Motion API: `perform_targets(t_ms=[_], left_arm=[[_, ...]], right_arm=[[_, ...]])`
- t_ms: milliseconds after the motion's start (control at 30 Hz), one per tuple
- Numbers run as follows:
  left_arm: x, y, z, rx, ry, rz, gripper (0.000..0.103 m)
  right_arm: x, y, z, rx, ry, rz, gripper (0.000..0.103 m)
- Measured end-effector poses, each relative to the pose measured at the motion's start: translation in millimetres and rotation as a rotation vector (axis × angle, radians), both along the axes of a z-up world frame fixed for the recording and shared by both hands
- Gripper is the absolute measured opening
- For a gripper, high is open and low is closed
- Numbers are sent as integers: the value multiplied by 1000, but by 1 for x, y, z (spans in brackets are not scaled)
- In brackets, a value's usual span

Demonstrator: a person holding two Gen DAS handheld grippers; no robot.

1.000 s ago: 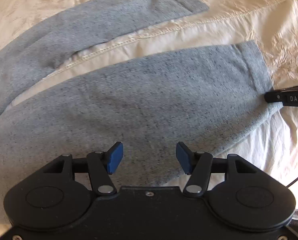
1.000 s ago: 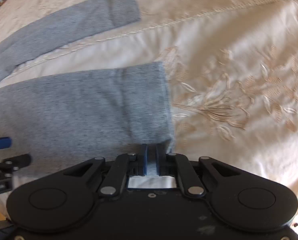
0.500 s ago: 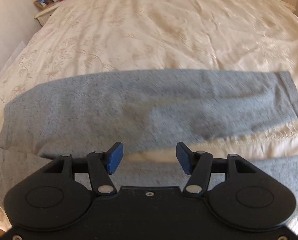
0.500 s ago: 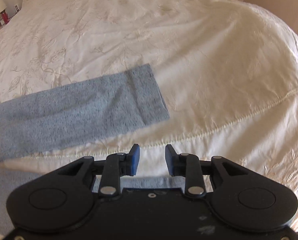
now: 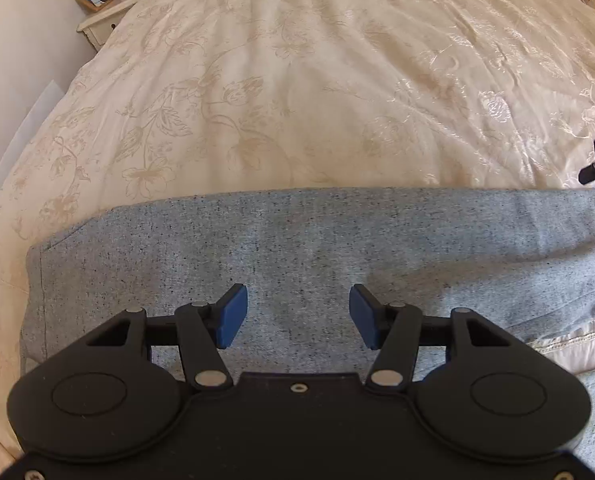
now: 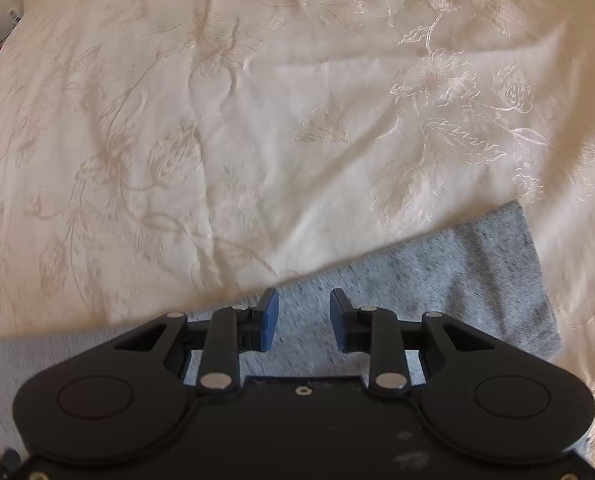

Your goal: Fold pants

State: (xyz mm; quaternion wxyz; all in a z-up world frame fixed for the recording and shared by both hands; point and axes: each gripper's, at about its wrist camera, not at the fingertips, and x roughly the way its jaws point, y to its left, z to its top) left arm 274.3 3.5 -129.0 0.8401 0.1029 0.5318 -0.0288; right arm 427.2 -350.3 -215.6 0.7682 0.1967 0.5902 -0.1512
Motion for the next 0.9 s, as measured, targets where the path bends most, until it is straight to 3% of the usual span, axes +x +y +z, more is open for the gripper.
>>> perform_targets(t_ms=[100, 233, 300, 400, 667, 800, 900], left_arm=[[8, 14, -5, -3, 13, 8, 61], [21, 30, -12, -7, 30, 26, 61], [27, 36, -13, -10, 40, 33, 61], [40, 42, -14, -32, 55, 38, 61], [93, 52, -17, -137, 110, 97, 61], [122, 57, -30, -157, 170, 155, 61], [139, 64, -41, -194, 220, 215, 61]], right_arm=[[27, 1, -18, -6, 64, -67, 31], [28, 0, -39, -42, 151, -136, 30], [15, -2, -41, -35, 152, -174, 26], [-7, -5, -38, 31, 132, -181, 5], [-68, 2, -13, 49, 63, -189, 2], [-90, 15, -18, 1, 78, -176, 1], [-104, 11, -24, 26, 87, -191, 1]])
